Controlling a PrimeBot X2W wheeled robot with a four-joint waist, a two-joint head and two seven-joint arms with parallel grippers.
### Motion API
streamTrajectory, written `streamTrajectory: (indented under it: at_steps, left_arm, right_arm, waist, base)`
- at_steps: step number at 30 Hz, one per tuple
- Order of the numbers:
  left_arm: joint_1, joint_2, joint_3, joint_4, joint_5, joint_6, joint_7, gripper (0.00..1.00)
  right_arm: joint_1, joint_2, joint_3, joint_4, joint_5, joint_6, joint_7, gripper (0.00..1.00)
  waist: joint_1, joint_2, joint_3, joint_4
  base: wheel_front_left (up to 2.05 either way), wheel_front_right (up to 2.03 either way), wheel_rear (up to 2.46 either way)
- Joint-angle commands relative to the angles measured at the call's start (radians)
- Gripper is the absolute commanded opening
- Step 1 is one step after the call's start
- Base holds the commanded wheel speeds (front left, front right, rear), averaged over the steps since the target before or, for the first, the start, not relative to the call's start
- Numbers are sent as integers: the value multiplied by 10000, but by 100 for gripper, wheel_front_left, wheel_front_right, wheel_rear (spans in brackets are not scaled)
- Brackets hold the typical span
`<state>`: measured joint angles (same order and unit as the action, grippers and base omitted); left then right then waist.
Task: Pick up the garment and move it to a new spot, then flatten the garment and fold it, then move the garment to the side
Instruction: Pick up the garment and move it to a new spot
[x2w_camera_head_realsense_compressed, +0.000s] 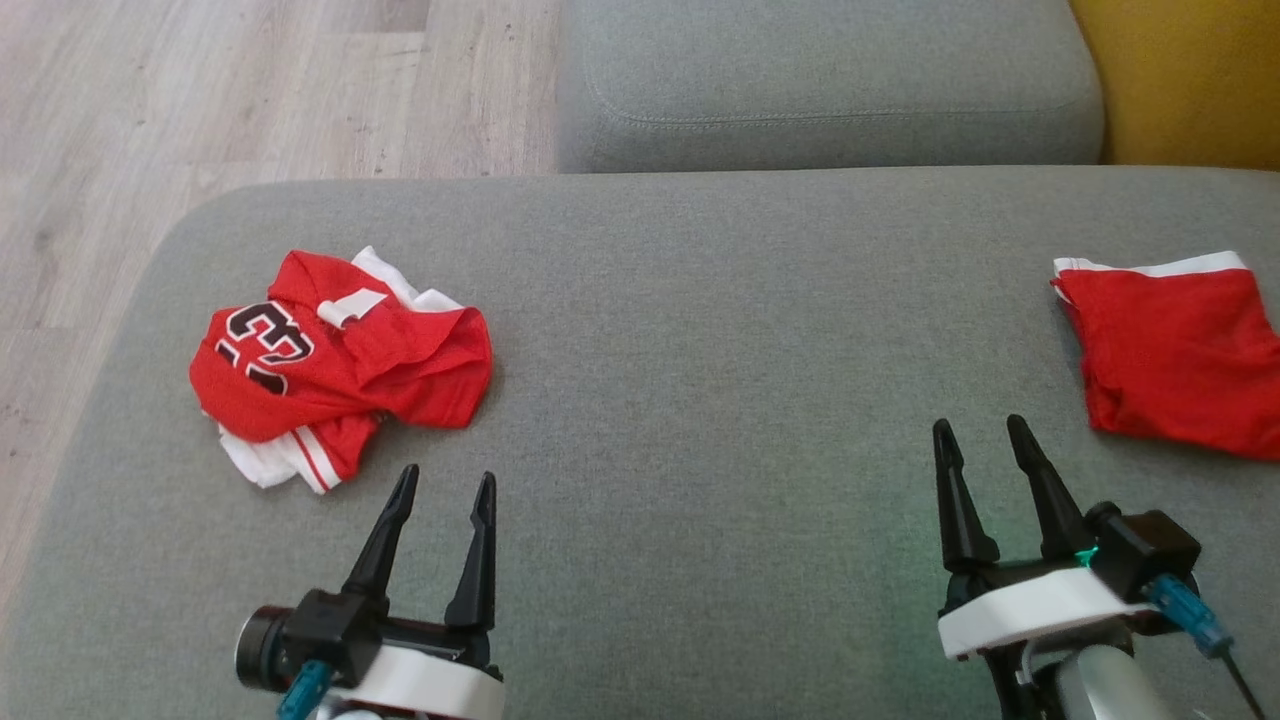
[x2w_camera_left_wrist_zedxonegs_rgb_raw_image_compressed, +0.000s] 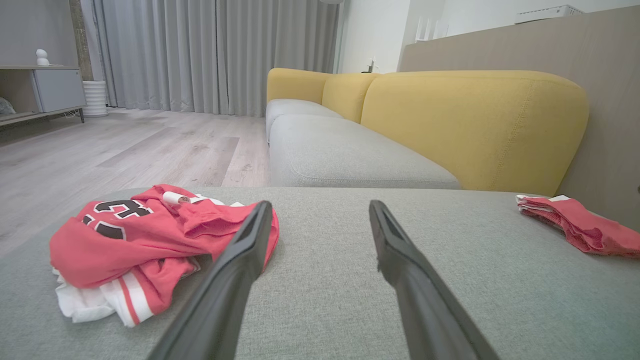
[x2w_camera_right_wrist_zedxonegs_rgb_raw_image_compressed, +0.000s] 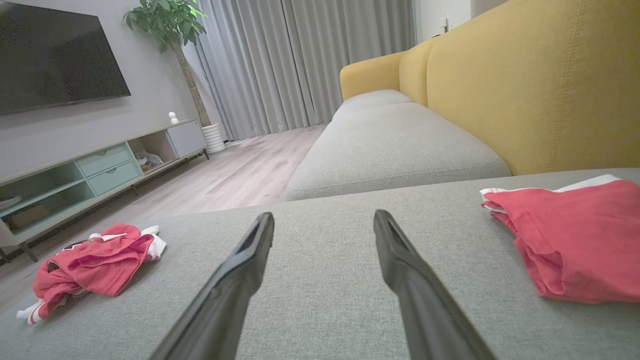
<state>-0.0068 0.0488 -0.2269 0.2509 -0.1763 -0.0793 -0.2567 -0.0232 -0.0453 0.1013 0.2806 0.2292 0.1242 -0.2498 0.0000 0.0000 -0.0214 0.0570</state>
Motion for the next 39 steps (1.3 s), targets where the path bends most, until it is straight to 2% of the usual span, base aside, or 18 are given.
streamTrajectory:
  at_steps: [1, 11, 26, 30, 35, 39]
  left_arm:
    - [-260, 14, 251, -347, -94, 42, -51, 100]
    - [-329, 14, 190, -311, -22, 27, -51, 100]
    - [-191, 85, 476, -79, 230, 1, -51, 100]
    - [-91, 119, 563, -65, 243, -16, -51, 100]
    - [-61, 210, 738, -144, 246, -27, -51, 100]
    - [-332, 391, 631, 38, 262, -159, -31, 100]
  right_arm:
    - [-231, -50, 237, -377, 27, 65, -118, 100]
    - [-115, -49, 399, -495, 133, 65, -119, 100]
    - [481, -49, 1589, -379, 612, 65, -120, 100]
    - [505, -49, 1893, -354, 700, 65, -120, 100]
    - [469, -49, 2104, -315, 657, 65, -120, 100]
    - [352, -49, 2315, -295, 643, 65, -120, 100]
  waist:
    - [0, 0, -4, 4]
    - [0, 0, -125, 417]
    - [0, 0, -525, 2877]
    - [0, 0, -593, 3358]
    - [0, 0, -547, 3495]
    - [0, 0, -302, 3222]
  base:
    - [0, 0, 0]
    - [0, 0, 0]
    - [0, 0, 0]
    - [0, 0, 0]
    - [0, 0, 0]
    - [0, 0, 0]
